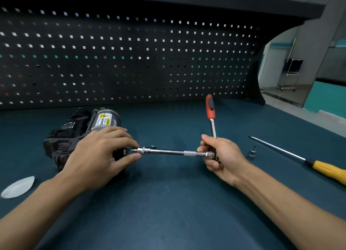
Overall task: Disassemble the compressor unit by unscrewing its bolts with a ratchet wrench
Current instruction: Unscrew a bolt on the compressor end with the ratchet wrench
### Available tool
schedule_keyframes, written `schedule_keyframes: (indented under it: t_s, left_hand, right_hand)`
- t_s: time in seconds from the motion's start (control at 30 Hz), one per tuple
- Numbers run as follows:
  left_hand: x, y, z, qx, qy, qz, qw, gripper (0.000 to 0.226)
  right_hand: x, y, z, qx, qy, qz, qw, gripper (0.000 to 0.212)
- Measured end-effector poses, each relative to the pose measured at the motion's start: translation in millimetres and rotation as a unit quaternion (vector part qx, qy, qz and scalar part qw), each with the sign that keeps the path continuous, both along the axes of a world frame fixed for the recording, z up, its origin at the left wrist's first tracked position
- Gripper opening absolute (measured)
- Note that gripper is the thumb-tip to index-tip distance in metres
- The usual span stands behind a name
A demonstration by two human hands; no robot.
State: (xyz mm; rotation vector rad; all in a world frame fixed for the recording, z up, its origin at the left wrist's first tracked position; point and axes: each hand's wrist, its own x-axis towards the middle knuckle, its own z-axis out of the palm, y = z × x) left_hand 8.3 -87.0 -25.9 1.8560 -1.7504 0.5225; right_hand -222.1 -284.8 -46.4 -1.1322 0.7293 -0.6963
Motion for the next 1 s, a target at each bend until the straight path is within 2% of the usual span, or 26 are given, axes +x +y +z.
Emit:
schedule_keyframes:
  t_s: [0.3,0.43,0.6,0.83,1.0]
  left_hand:
    - [-1,-2,-3,0.008,-0.023,0.018,1.000,0.037]
    - [-4,-5,-8,0.004,-0.066,0.048,0.997,0.042]
    - [-3,-6,-11,-0.005,-0.086,0.068,0.994,0.046]
    - [-5,-6,-10,-0.008,-0.090,0.065,0.994,0.047]
    - [-6,-4,-9,-0.002,-0.087,0.063,0.994,0.048]
  right_hand:
    - [7,-8,7,0.044,0.047,0.021,0.998,0.022]
    - [10,-16,17,0.109,0.091,0.085,0.986,0.029]
    - [10,-21,19,0.127,0.108,0.122,0.978,0.026]
    - [5,-17,5,0.032,0.070,0.079,0.994,0.021]
    - [0,-11,5,-0.062,0.040,0.058,0.996,0.026]
